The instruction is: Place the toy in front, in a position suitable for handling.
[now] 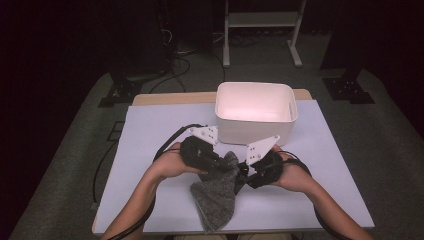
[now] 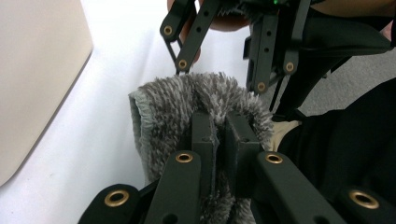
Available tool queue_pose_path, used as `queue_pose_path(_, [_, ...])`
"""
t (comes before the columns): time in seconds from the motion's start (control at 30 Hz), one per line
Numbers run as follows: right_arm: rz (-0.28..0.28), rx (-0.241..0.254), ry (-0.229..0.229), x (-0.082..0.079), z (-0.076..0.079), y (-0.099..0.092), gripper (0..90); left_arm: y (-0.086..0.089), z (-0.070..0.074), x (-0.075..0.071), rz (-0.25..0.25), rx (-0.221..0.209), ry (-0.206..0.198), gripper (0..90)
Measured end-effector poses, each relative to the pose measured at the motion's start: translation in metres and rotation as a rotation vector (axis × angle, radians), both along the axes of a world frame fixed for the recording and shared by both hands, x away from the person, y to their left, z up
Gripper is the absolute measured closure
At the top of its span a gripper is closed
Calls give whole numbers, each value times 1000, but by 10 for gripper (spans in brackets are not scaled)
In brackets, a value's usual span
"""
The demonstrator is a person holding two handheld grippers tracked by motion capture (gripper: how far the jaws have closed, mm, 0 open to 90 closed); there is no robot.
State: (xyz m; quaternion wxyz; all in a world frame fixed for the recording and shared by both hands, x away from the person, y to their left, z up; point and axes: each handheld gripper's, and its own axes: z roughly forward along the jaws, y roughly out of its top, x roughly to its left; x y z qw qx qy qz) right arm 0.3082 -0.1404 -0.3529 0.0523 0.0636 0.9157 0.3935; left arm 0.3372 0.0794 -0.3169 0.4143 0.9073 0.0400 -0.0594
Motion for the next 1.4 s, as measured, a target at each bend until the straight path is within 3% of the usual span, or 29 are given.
queue_pose_path(0.33, [-23, -16, -5, -4, -5, -21, 572, -5, -20, 3, -1, -21, 42, 830])
queue_pose_path(0.6, [-43, -12, 6, -8, -11, -39, 572, -11, -42, 5, 4, 50, 66, 826])
queue_pose_path(0.7, [-54, -19, 15, -9, -13, -46, 571, -14, -54, 7, 6, 51, 91, 826])
queue_pose_path(0.8, [-69, -16, 28, -11, -18, -55, 571, -17, -60, 8, 8, 78, 93, 826])
queue_pose_path(1.13, [-110, -17, 60, -17, -37, -82, 569, -23, -69, 8, 3, 105, 105, 818])
queue_pose_path(1.4, [-154, -14, 93, -22, -61, -102, 563, -35, -69, 6, -22, 102, 98, 814])
